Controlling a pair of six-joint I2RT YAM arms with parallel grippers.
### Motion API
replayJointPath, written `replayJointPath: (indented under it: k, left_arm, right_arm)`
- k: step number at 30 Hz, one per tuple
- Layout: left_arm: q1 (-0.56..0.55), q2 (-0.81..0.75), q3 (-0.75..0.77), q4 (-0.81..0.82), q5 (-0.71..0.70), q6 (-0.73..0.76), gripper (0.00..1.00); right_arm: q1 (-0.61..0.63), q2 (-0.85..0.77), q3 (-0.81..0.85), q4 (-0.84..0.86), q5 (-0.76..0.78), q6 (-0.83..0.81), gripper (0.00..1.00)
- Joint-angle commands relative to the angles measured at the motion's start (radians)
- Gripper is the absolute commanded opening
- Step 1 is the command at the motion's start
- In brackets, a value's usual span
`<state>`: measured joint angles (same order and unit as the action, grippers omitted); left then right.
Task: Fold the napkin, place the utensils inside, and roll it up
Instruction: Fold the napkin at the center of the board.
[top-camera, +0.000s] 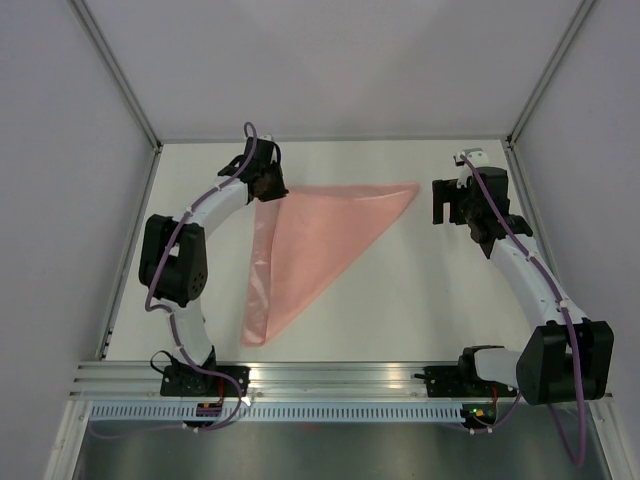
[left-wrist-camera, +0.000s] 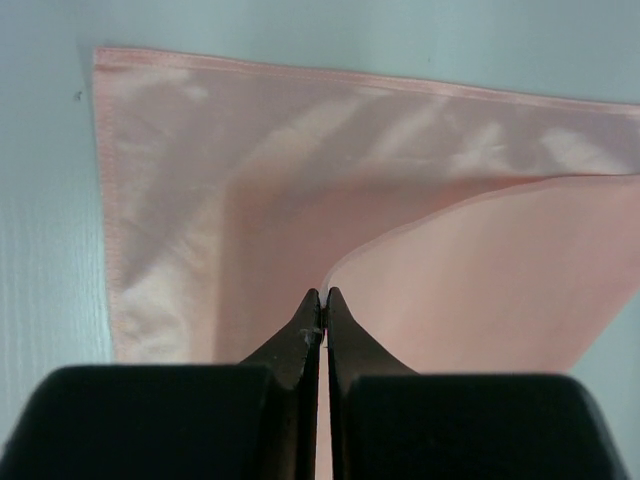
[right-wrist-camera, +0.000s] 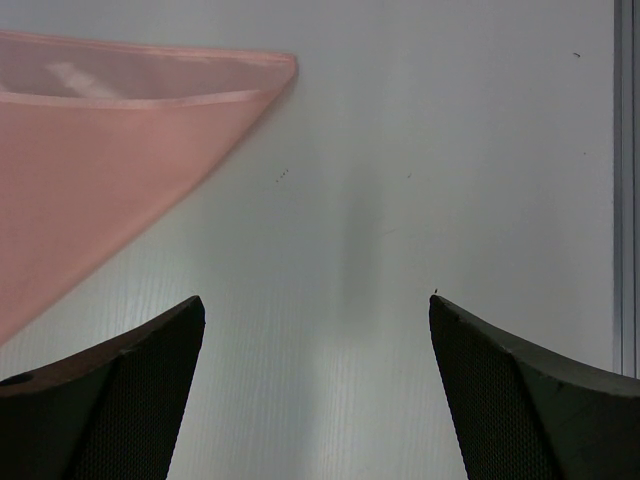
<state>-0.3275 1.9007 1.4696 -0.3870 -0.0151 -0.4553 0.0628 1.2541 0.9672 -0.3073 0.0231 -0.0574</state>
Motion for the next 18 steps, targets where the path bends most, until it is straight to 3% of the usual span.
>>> replayJointPath:
  k: [1, 18]
  left_arm:
    - [0.021, 0.018, 0.084, -0.03, 0.037, 0.038, 0.02]
    - [0.077, 0.112, 0.232, -0.104, 0.047, 0.06, 0.02]
  right_arm:
    - [0.0, 0.002, 0.011, -0.003, 0.023, -0.012, 0.98]
    - [0.0, 0.015, 0.008, -0.004, 0.023, -0.016, 0.98]
